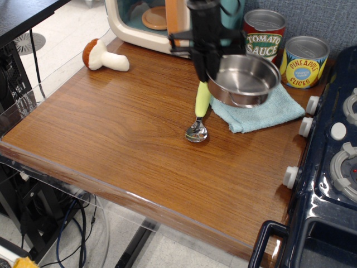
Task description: Move the silver bowl to the front left edge of the table
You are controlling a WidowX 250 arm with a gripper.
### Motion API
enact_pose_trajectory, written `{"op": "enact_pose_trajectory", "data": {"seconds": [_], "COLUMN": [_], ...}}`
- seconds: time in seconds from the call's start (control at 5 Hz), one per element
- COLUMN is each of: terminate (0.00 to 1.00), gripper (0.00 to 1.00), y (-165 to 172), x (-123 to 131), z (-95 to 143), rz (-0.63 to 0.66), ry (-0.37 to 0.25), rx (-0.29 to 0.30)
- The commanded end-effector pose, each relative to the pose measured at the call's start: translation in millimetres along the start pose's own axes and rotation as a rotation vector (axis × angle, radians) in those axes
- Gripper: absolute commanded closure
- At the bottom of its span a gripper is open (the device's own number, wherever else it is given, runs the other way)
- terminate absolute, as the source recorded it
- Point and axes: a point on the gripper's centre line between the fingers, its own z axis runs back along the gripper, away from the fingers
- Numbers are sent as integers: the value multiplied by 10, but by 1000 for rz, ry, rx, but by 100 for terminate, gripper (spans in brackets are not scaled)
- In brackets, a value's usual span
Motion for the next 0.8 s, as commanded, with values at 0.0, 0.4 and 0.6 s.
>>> {"op": "enact_pose_trajectory", "data": {"seconds": [0.0, 0.4, 0.6], "terminate": [0, 0, 0], "gripper": [100, 100, 100], "y": [825, 1673, 1897], "x": [-154, -424, -551], "z": [800, 967, 932], "rz": [-15, -37, -37], "ry": [-121, -100, -84], "rx": [-1, 50, 90]}}
